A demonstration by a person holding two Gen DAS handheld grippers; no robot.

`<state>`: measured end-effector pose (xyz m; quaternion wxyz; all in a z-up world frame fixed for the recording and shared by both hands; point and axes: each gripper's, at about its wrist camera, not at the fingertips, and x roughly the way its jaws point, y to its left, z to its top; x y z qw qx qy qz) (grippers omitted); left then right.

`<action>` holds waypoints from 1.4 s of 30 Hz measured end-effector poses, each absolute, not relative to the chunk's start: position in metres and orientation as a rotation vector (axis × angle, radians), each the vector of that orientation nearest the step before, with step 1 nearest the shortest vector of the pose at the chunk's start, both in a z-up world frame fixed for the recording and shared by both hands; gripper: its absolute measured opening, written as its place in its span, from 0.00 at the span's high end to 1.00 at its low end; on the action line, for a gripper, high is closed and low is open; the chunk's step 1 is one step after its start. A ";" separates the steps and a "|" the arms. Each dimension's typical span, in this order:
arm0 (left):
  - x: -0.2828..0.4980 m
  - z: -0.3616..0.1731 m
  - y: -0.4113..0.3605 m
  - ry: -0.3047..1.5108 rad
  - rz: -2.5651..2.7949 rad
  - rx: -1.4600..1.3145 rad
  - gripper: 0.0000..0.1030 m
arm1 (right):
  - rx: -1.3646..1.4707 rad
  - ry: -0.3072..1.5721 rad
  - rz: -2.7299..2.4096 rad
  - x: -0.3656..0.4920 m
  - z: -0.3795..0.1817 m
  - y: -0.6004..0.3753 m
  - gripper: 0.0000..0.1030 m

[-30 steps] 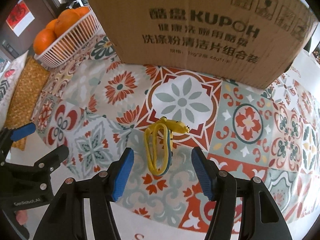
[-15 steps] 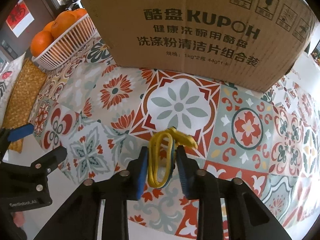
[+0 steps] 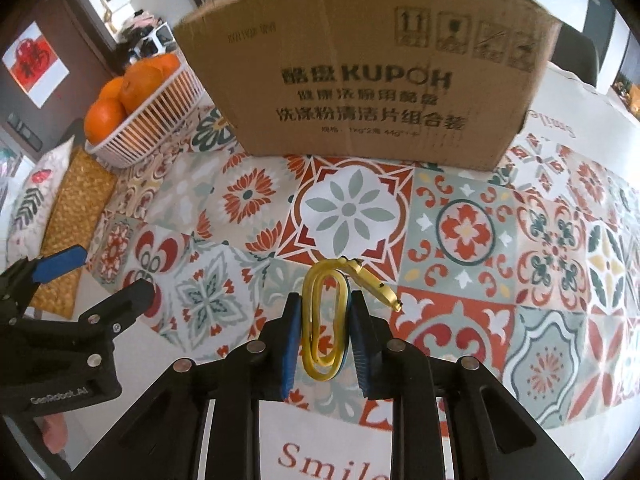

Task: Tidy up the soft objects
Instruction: 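Lift and carry the yellow clip in the right tool to the box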

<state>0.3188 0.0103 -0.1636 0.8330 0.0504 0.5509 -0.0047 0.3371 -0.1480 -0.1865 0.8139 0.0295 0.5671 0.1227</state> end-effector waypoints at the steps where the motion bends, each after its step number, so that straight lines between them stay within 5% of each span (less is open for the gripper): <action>1: 0.318 -0.160 0.009 1.157 -0.014 0.111 0.00 | 0.066 1.206 0.258 0.337 -0.185 -0.147 0.76; 42: 0.336 -0.043 -0.008 0.856 -0.077 0.109 0.00 | 0.091 0.853 0.186 0.340 -0.042 -0.163 0.76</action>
